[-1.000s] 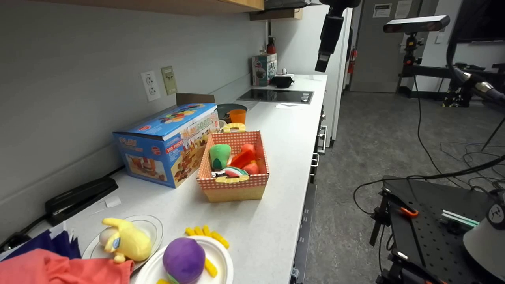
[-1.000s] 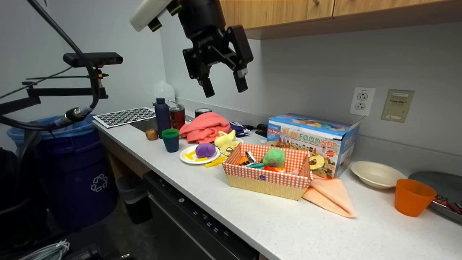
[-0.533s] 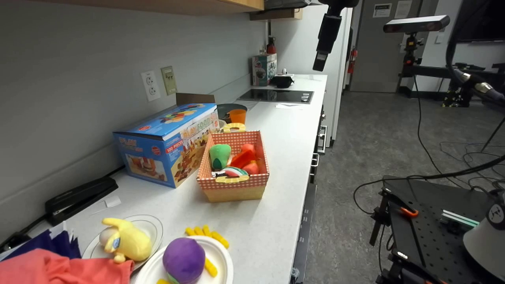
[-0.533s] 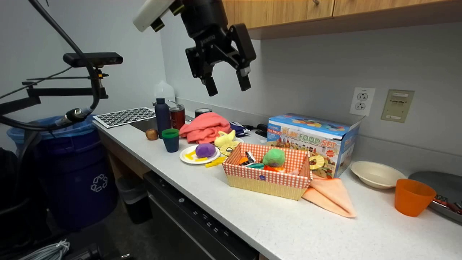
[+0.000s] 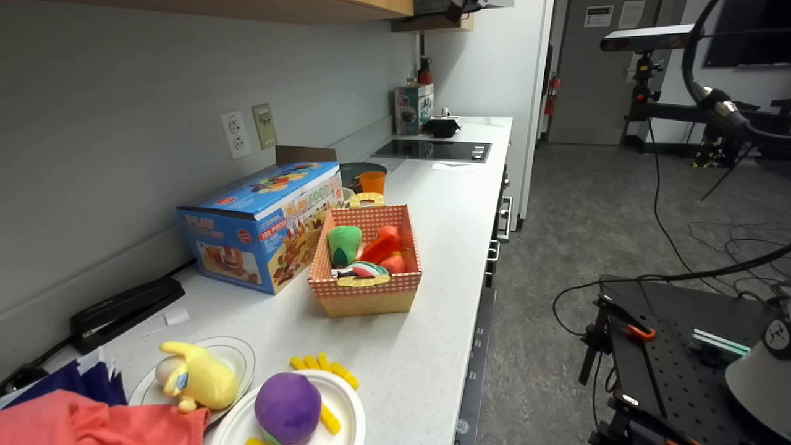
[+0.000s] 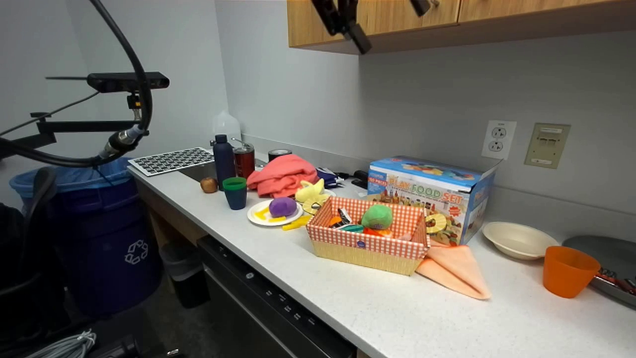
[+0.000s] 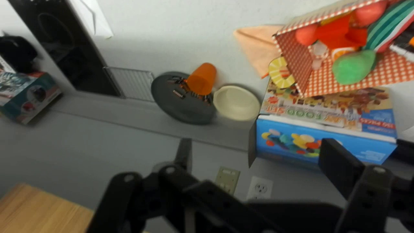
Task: Open the right door of the cabinet above the blue box, take the pineapple plush toy out of the cabinet and place it in the basket
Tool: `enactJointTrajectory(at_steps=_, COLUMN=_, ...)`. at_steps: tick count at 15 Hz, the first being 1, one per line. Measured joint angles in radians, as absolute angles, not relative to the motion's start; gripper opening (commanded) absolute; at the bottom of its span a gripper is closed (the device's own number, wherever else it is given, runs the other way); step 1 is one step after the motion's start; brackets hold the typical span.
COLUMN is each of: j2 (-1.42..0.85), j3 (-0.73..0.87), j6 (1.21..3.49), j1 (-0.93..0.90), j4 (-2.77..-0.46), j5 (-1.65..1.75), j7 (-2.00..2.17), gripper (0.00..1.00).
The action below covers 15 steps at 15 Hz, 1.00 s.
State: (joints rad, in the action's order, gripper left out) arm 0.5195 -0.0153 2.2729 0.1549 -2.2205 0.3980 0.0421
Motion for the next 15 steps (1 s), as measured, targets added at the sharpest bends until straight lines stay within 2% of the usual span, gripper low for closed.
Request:
enactJointTrajectory(at_steps=8, j2=0.341, j3=-0.038, j6=2.536, j1=0.249, j4=-2.050, j5=0.632, j7=0.281, gripper=1.00)
enactJointTrajectory(at_steps=15, j2=0.319, j3=-0.040, j6=2.560, j1=0.253, j4=-2.028, j5=0.641, j7=0.312, gripper=1.00)
